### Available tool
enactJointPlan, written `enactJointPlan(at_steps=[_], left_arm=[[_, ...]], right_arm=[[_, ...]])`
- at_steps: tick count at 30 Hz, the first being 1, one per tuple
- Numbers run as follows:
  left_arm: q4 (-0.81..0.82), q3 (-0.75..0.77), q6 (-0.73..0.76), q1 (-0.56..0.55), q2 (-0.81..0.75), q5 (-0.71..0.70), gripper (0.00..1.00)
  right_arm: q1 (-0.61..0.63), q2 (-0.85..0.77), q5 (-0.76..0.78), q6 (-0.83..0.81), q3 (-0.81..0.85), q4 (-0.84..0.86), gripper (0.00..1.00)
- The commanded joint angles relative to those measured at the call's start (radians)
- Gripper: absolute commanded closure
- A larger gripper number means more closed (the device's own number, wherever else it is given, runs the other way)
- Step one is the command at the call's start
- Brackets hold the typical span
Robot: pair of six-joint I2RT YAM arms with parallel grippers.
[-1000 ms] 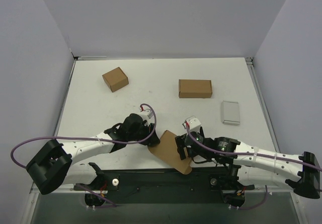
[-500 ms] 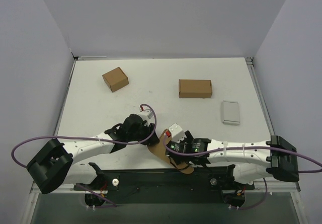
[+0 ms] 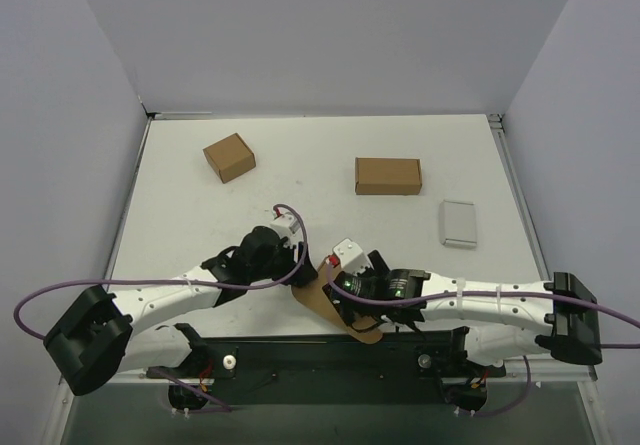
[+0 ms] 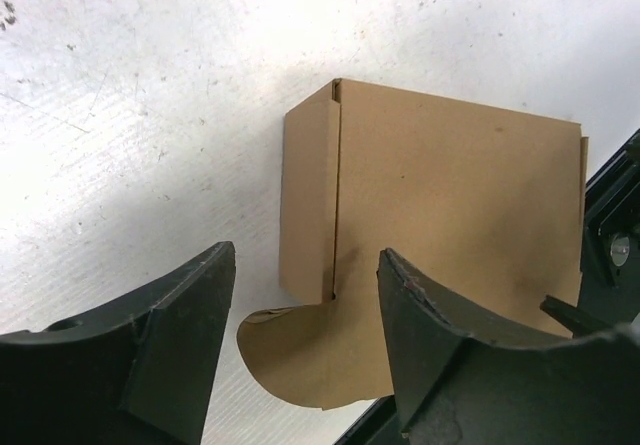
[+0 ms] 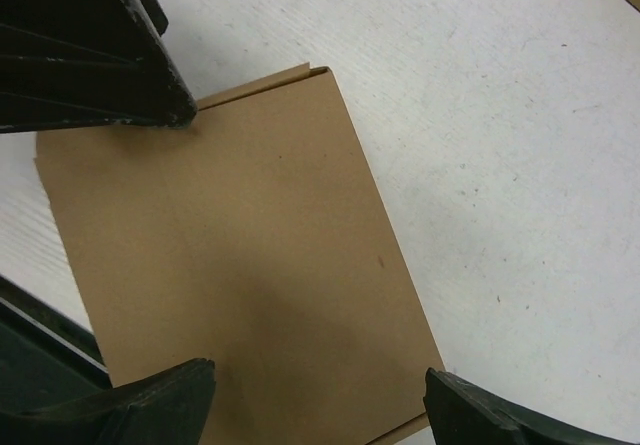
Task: Fold the paper box
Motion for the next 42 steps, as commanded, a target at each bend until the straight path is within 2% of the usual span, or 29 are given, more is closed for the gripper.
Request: enactJointPlan(at_steps=[1, 5, 11, 14, 19, 22, 26, 37, 40, 42], left_arm=[[0.01, 0.039, 0.007, 0.007, -0.06, -0.029, 0.29], [-0.051, 0.079, 0.025, 0.016, -0.102, -0.032, 0.25], [-0.287, 0.197, 0.065, 0.05, -0.16, -0.003, 0.23], [-0.413, 0.286, 0.096, 0.128, -0.183, 0.048, 0.21], [-0.495, 0.379, 0.169, 0.335, -0.238, 0.12, 0.2], [-0.489, 0.386, 0.185, 0.434, -0.247, 0.18, 0.2], [-0.429, 0.366, 0.183, 0.511, -0.244, 0.263, 0.19], [-0.369, 0.327, 0.245, 0.556, -0.233, 0.292, 0.2], [-0.339, 0.306, 0.248, 0.556, -0.243, 0.296, 0.19], [-0.326, 0.294, 0.248, 0.558, -0.246, 0.303, 0.2]], right_arm=[[-0.063, -0.069, -0.084, -0.054, 0.018, -0.034, 0.12], [-0.092, -0.113, -0.2, -0.098, -0.006, -0.011, 0.12], [-0.052, -0.075, -0.19, -0.178, 0.006, -0.033, 0.06], [-0.045, -0.018, -0.17, -0.195, 0.037, -0.041, 0.05], [-0.034, 0.101, -0.11, -0.25, 0.092, -0.052, 0.04], [-0.029, 0.163, -0.075, -0.286, 0.123, -0.054, 0.04], [-0.029, 0.227, -0.064, -0.332, 0.144, -0.054, 0.03], [-0.121, 0.338, -0.17, -0.408, 0.124, -0.021, 0.05], [-0.15, 0.352, -0.182, -0.421, 0.123, -0.015, 0.1], [-0.161, 0.361, -0.184, -0.43, 0.123, -0.006, 0.16]])
